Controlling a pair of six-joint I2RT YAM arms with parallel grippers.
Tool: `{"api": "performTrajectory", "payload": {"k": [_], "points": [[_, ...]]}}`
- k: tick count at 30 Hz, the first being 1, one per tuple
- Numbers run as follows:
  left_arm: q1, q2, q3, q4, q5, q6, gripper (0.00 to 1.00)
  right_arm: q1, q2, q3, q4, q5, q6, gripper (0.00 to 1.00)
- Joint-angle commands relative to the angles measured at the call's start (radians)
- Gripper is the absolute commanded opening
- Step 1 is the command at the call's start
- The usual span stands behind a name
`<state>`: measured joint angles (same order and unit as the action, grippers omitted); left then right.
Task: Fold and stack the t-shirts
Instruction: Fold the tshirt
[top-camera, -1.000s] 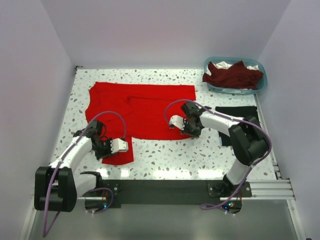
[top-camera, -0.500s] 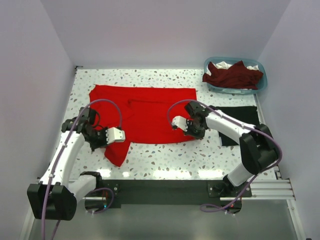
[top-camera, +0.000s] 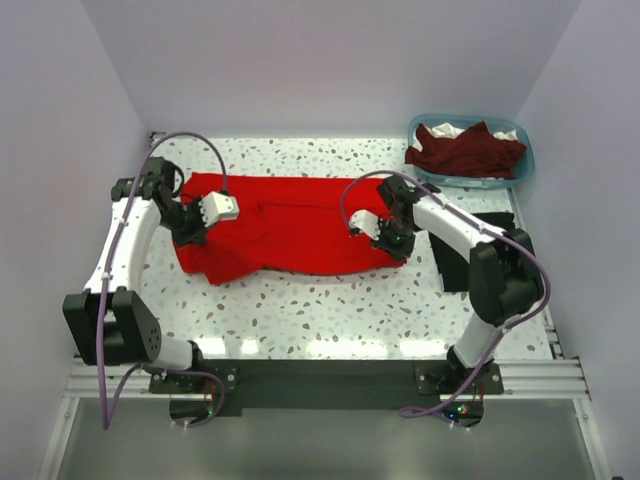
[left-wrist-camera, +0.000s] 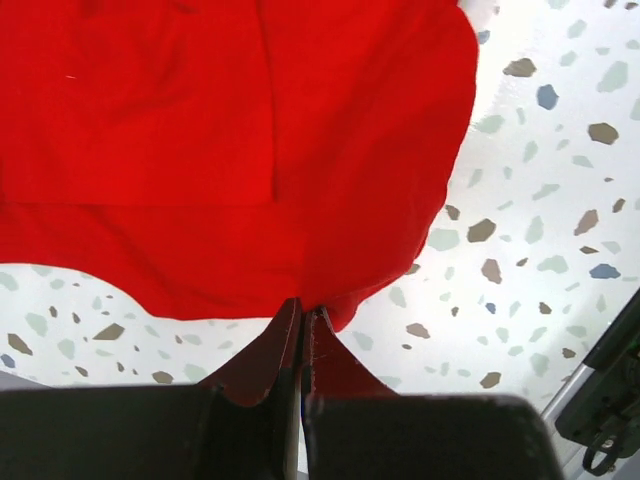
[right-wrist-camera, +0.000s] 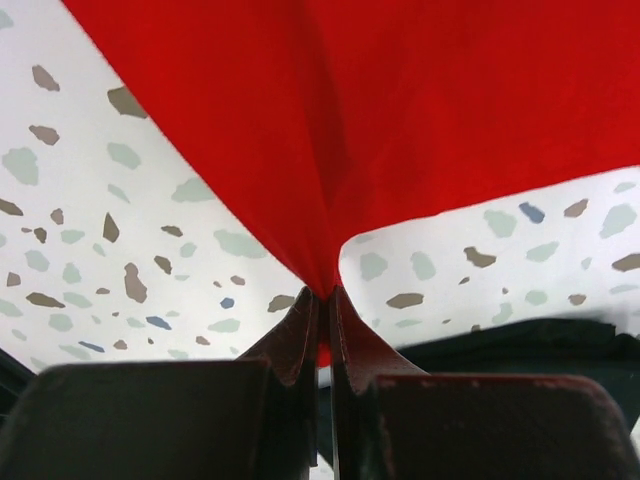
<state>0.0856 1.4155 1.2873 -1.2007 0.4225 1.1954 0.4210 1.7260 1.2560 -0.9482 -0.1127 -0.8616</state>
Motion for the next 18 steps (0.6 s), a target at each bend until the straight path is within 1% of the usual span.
{"api": "performTrajectory", "payload": {"k": [1,5,8,18], "points": [[0.008,0.081,0.104,0.047,0.025,-0.029,0.0,-0.013,0.059,0.094,-0.086,-0.048,-0.042,0.0],[0.005,0.178,0.191,0.066,0.018,-0.033,0.0,-0.033,0.145,0.209,-0.142,-0.064,-0.054,0.0],[-0.01,0.246,0.269,0.064,0.006,-0.025,0.0,-0.051,0.193,0.262,-0.161,-0.068,-0.053,0.0],[-0.021,0.425,0.429,0.075,-0.004,-0.031,0.0,-0.099,0.305,0.361,-0.167,-0.048,-0.053,0.0]]}}
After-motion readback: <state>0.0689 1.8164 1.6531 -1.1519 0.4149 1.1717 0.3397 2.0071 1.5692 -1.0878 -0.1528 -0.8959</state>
